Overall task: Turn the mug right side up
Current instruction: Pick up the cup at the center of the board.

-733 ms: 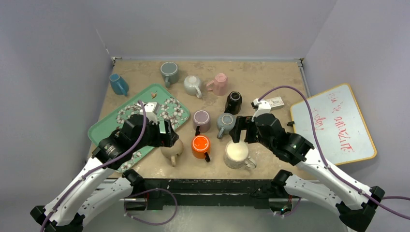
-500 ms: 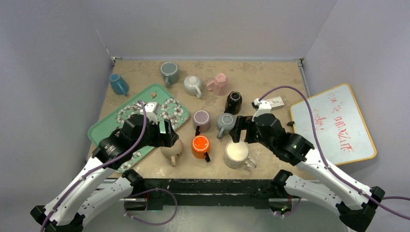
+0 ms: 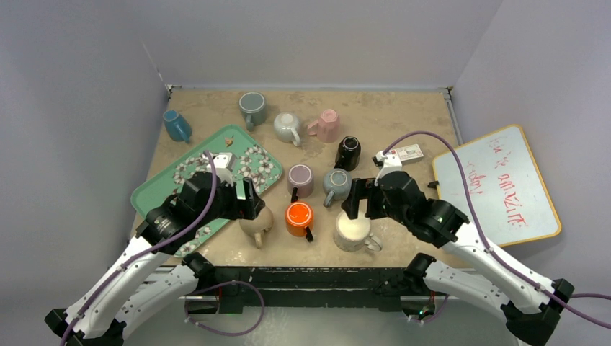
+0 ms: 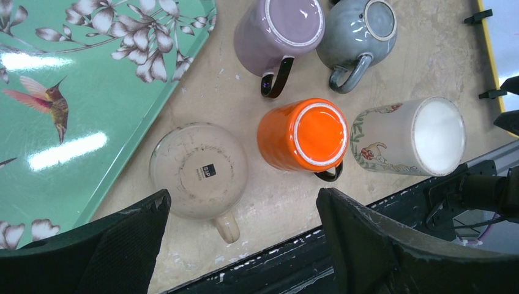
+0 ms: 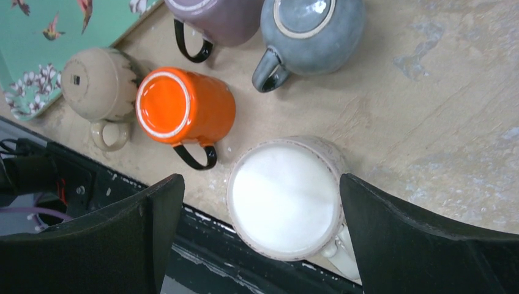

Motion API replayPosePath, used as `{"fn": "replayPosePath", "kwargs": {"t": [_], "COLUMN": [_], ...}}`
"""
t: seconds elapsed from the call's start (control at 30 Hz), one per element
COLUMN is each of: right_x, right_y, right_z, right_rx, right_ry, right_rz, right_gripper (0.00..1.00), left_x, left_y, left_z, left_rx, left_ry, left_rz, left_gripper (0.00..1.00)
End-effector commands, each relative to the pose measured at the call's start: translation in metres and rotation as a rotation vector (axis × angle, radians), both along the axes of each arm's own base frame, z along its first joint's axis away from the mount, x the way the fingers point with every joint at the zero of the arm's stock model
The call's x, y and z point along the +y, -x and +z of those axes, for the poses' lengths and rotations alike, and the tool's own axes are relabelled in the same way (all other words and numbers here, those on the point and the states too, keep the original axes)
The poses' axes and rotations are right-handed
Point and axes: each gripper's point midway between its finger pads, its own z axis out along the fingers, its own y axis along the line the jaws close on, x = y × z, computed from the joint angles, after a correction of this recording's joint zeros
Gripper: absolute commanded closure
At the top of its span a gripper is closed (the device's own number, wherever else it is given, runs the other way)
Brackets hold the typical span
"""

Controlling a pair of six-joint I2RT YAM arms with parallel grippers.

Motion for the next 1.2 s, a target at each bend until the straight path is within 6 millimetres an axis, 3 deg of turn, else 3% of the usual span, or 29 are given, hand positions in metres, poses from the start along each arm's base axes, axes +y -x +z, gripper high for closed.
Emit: {"fn": "replayPosePath", "kwargs": {"t": [0.0, 0.2, 0.4, 0.53, 0.67, 1.17], "right_x": [-0.007, -0.005, -0.014, -0.026, -0.023, -0.005], "right_y": [0.024, 0.050, 0.051, 0.047, 0.054, 0.083], "right_z": [-0.017, -0.030, -0.058, -0.057, -0.065, -0.078], "right_rx": [0.085, 0.212, 0.294, 0.292, 0.322, 0.412], "right_ry": [0.029, -0.003, 0.069, 0.110, 0.104, -0.029], "right_rz": [0.062, 0.101, 0.021, -0.043, -0.019, 0.096], "right_gripper": [0.02, 0.01, 0.01, 0.01, 0.02, 0.21], "left_x": [-0.003, -0.002, -0.002, -0.001, -0.001, -0.002], "left_y": [-0.004, -0.003, -0.003, -0.002, -0.001, 0.000], "left_z": [0.004, 0.006, 0.007, 0.009, 0.010, 0.011], "left_rx": [-0.014, -0.024, -0.032, -0.035, -0.042, -0.049], "left_ry": [0.015, 0.021, 0.028, 0.032, 0.040, 0.052], "left_rz": [0.010, 0.011, 0.009, 0.010, 0.009, 0.007], "left_gripper": [0.12, 0.12, 0.12, 0.12, 0.12, 0.12]}}
